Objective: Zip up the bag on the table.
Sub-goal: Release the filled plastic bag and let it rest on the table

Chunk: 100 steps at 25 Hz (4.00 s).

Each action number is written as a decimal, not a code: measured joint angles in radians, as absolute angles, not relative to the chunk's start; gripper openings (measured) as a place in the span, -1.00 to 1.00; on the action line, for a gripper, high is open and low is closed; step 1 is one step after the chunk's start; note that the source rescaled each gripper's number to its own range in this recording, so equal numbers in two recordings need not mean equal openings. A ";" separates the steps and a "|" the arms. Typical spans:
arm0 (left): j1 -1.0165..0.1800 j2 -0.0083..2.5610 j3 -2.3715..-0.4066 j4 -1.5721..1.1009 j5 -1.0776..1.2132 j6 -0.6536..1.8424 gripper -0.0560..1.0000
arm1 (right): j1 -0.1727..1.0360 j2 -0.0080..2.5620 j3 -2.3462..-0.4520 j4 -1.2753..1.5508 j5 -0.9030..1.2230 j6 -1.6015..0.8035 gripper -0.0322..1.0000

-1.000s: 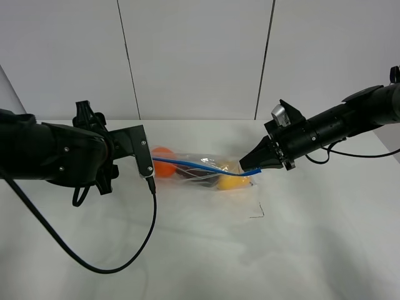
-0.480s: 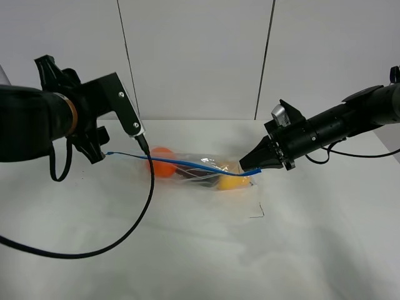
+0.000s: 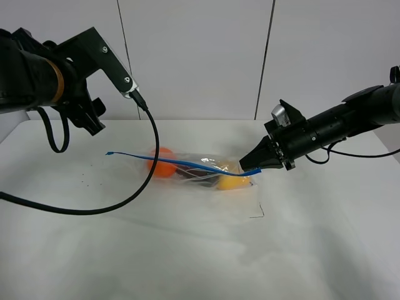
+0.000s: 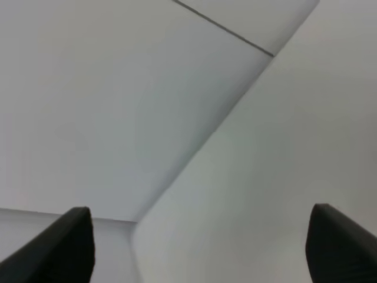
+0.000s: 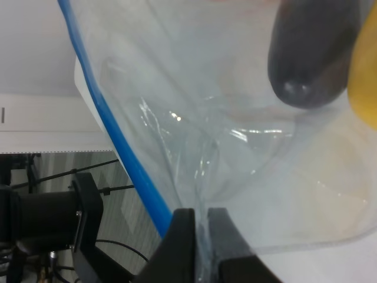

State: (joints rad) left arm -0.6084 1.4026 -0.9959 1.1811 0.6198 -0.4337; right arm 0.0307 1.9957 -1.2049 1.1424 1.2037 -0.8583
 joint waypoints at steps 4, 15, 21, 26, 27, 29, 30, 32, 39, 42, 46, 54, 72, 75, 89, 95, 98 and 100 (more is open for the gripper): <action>-0.538 1.403 -0.996 1.077 0.594 -0.414 0.52 | 0.031 1.996 -1.205 1.142 1.204 -0.858 -0.94; -0.342 1.403 -0.996 0.579 0.595 -0.081 0.52 | 0.031 1.996 -1.205 1.142 1.204 -0.858 -0.94; -0.263 1.403 -0.996 0.396 0.679 0.039 0.52 | 0.031 1.996 -1.205 1.142 1.204 -0.858 -0.94; -0.192 1.403 -0.998 0.275 0.796 0.071 0.52 | 0.031 1.996 -1.205 1.142 1.204 -0.858 -0.94; -0.172 1.403 -0.998 0.247 0.819 0.082 0.52 | 0.031 1.996 -1.205 1.142 1.204 -0.859 -0.94; -0.126 1.403 -0.998 0.181 0.871 0.108 0.52 | 0.031 1.996 -1.205 1.142 1.204 -0.861 -0.94; -0.105 1.403 -0.998 0.157 0.890 0.115 0.52 | 0.031 1.996 -1.205 1.142 1.204 -0.862 -0.94; -0.055 1.403 -0.998 0.116 0.913 0.123 0.52 | 0.031 1.996 -1.205 1.142 1.204 -0.867 -0.94; 0.011 1.403 -0.998 0.094 0.968 0.127 0.52 | 0.031 1.996 -1.205 1.111 1.205 -0.870 -0.94; 0.011 1.403 -0.998 0.091 0.978 0.127 0.52 | 0.031 1.996 -1.205 1.102 1.204 -0.870 -0.94; 0.011 1.398 -0.998 0.091 0.982 0.127 0.52 | 0.031 1.996 -1.205 1.100 1.204 -0.871 -0.94; 0.029 1.249 -0.998 0.089 0.992 0.095 0.52 | 0.031 1.996 -1.205 1.099 1.204 -0.871 -0.94; 0.045 0.488 -0.681 0.012 0.908 0.055 0.52 | 0.031 1.996 -1.205 1.099 1.203 -0.874 -0.94; 0.045 0.362 -0.640 0.009 0.909 0.056 0.52 | 0.031 1.996 -1.205 1.101 1.202 -0.877 -0.94; 0.045 0.003 -0.610 -0.008 0.979 0.058 0.52 | 0.031 1.996 -1.205 1.122 1.202 -0.896 -0.94; 0.045 -0.007 -0.605 -0.013 1.026 0.058 0.51 | 0.031 1.996 -1.205 1.136 1.203 -0.904 -0.94; 0.045 -0.007 -0.595 -0.012 1.027 0.058 0.51 | 0.031 1.996 -1.205 1.138 1.204 -0.904 -0.94; 0.045 -0.007 -0.574 -0.011 1.029 0.058 0.51 | 0.031 1.996 -1.205 1.139 1.205 -0.904 -0.94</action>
